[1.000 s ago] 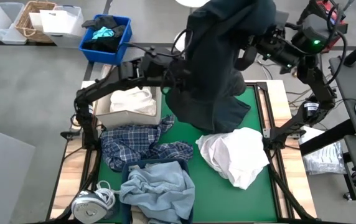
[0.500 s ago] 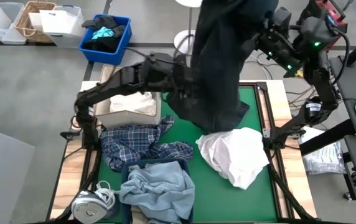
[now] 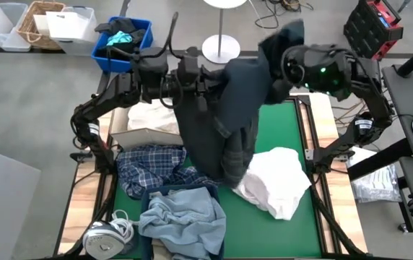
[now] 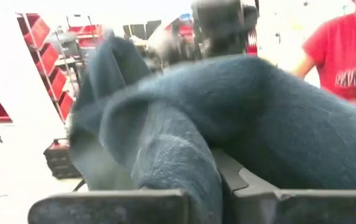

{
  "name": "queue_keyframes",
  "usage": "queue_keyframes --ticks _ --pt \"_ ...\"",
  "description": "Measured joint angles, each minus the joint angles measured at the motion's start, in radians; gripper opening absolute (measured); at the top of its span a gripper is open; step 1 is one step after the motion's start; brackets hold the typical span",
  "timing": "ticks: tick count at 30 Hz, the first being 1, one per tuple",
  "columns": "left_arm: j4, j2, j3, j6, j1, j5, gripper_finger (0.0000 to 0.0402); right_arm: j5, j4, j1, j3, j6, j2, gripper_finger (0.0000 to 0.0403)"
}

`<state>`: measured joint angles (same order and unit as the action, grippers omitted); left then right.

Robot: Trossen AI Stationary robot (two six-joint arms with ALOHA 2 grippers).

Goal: Sort clothes
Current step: Put the blue pants into the blue laundry organizer

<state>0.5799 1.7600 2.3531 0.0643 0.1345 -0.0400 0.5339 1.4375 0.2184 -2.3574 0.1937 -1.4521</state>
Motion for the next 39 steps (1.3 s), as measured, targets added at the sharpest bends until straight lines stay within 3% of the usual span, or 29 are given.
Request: queue_keyframes --ticks 3,6,11,17,23,32,39 --pt "-0.04 -0.001 0.0 -0.025 0.0 0.0 0.0001 -0.05 0.125 0.001 0.001 0.094 0.0 0.0199" --pt "-0.094 -0.004 0.0 -0.026 0.003 0.0 0.0001 -0.115 0.112 -0.004 0.019 0.109 0.012 0.0241" --pt "-0.195 -0.02 0.0 -0.047 0.019 -0.019 0.0 -0.123 0.098 -0.014 0.019 0.153 0.021 0.0306" --pt "-0.34 -0.05 0.001 -0.058 0.021 -0.089 0.0 -0.213 0.103 -0.013 0.017 0.224 0.026 0.0361" --pt "-0.382 -0.074 0.001 -0.068 0.032 -0.117 0.0 -0.223 0.117 -0.013 0.019 0.259 0.023 0.0368" --pt "-0.403 -0.113 0.001 -0.07 0.049 -0.256 0.0 -0.225 0.093 -0.028 0.012 0.234 0.028 0.0368" --pt "-0.369 -0.121 0.002 0.094 0.053 -0.633 0.0 -0.134 0.071 -0.037 0.012 0.263 0.033 0.0368"
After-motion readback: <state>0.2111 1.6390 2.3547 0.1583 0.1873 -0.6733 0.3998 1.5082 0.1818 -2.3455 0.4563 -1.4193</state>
